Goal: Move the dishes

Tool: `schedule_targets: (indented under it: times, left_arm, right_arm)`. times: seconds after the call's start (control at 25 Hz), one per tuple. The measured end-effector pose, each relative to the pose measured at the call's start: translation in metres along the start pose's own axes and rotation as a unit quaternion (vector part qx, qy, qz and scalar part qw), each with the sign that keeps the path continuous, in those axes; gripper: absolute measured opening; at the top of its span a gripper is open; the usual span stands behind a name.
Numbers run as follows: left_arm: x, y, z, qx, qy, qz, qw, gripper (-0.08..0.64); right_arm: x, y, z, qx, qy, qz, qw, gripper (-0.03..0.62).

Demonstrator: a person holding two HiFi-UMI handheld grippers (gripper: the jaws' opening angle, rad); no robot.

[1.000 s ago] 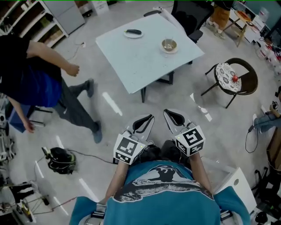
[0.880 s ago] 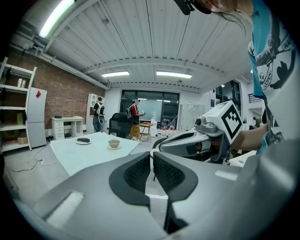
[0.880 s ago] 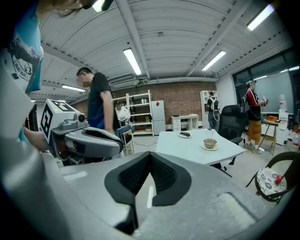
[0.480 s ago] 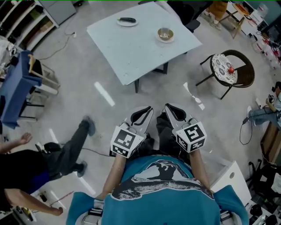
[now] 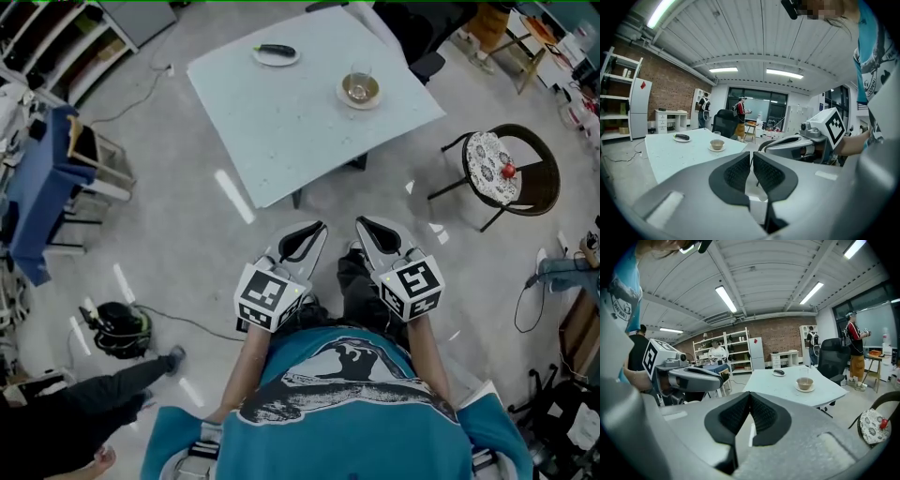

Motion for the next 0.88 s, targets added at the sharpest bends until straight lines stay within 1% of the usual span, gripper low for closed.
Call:
schedule_targets:
  times: [0.08, 0.2, 0.4, 0.6, 0.76, 0.88]
  left_arm:
    - [0.01, 0.011, 0.022, -0.006, 0.008, -0.007, 0.9999, 0.034]
    - [0.019, 0.028, 0.059, -0.01, 0.007, -0.009, 0.9999, 0.034]
    - [0.028, 0.044, 0.108, 0.009, 0.007, -0.007, 0.9999, 0.034]
    - [0.043, 0.049, 0.136, 0.02, 0.026, -0.011, 0.9994, 0.034]
    - [0.056, 0.056, 0.157, 0.02, 0.044, -0.011, 0.9987, 0.034]
    - [0.058, 0.061, 0.169, 0.023, 0.054, -0.006, 0.9982, 0.034]
  right_arm:
    - [-0.025, 0.008, 0.009, 0.001, 0.004, -0.005, 1.0, 0.002]
    - [-0.068, 0.02, 0.019, -0.001, 0.002, -0.003, 1.0, 0.002]
    - [-0.128, 0.027, 0.035, 0.001, 0.001, 0.011, 1.0, 0.002]
    - [-0.165, 0.023, 0.054, 0.008, 0.014, 0.023, 1.0, 0.002]
    - [-0.187, 0.027, 0.066, 0.006, 0.029, 0.021, 0.999, 0.002]
    - [-0.201, 0.029, 0.072, 0.006, 0.04, 0.02, 0.999, 0.002]
Point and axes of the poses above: the fingertips, and each gripper's own axes: z forward along the fingers, x to its left, y out of its top, the point moved 6 cm from there along -z, backward along the fingers, and after that the axes turned 6 degrees about -y, right-handed, at the moved point
